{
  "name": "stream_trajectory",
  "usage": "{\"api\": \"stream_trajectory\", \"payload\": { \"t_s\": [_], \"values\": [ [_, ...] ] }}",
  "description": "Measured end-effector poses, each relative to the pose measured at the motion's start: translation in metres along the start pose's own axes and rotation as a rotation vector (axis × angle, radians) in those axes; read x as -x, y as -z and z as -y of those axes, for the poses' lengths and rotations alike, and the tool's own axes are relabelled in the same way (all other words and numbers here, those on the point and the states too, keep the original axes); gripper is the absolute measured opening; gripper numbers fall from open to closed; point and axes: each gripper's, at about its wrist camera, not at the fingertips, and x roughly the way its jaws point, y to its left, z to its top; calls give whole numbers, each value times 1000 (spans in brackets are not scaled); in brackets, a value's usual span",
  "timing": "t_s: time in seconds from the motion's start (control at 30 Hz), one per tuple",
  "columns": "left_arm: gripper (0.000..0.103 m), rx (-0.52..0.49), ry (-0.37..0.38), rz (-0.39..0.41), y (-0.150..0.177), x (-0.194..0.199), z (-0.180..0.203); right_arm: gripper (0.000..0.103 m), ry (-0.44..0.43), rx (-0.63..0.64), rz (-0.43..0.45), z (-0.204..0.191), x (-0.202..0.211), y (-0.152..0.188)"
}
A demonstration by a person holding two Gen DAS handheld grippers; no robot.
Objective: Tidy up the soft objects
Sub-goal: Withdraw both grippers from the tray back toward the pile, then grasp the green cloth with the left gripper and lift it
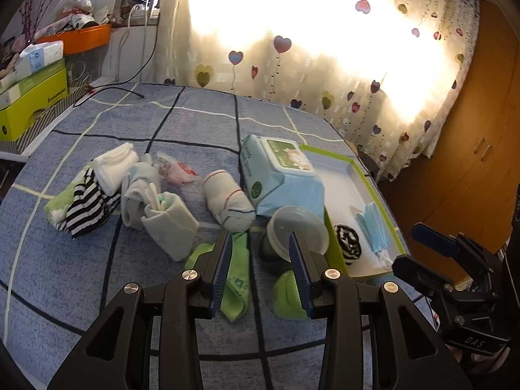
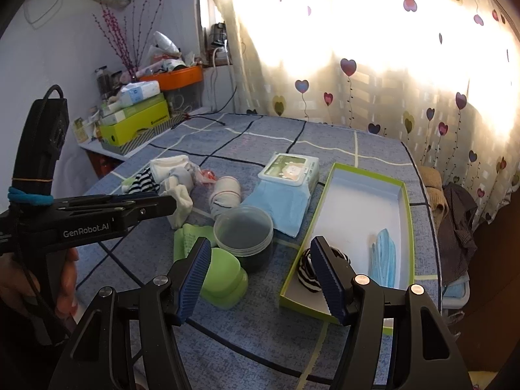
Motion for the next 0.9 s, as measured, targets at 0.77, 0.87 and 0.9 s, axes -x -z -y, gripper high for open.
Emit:
{"api": "stream_trajectory", "payload": {
  "t_s": [0.77,0.87,0.9],
  "values": [
    [49,41,-66,-203,34,-70,-36,64,-33,16,-42,-3,-26,-3],
    [50,23,-73,-217,37,-79,-30,64,-35,19,-47,-3,-29,-3],
    [52,11,-81,-217,37,-80,-27,64,-36,19,-48,-3,-30,-3]
  ]
}}
